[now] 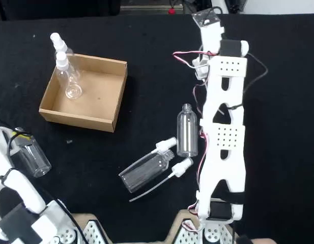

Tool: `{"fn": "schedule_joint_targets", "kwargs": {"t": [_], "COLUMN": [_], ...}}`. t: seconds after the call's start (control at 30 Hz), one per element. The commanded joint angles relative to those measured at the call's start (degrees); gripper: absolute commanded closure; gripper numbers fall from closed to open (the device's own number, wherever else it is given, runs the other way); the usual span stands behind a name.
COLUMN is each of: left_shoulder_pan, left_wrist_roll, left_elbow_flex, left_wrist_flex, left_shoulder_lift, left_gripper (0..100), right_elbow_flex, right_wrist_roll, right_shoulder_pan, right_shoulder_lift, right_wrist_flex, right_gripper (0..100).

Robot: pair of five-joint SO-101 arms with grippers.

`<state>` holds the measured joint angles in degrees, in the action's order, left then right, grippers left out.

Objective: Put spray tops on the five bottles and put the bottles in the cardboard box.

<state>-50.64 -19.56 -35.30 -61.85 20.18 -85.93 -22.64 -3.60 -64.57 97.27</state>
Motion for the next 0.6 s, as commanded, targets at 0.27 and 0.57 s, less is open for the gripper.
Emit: {"fn": "schedule_joint_targets", "kwargs": {"t": [0.27,0.57], "left_shoulder_pan": [3.0,4.1], "left_wrist_roll": [3.5,3.4], "left_elbow_flex": [1.7,1.5], "left_wrist_flex": [5.5,5.5], "left_shoulder_lift": [-9.5,-12.7], "left_gripper": [68,68], "right_elbow_flex": [-3.3,-3.6], "right_wrist_roll": [2.3,2.1], "right_shoulder_pan": [1.0,2.9], "right_shoulder_lift": [-0.7,-7.3], "right_wrist_flex": [-10.7,-17.4], "right_gripper": [80.4,80.4]}}
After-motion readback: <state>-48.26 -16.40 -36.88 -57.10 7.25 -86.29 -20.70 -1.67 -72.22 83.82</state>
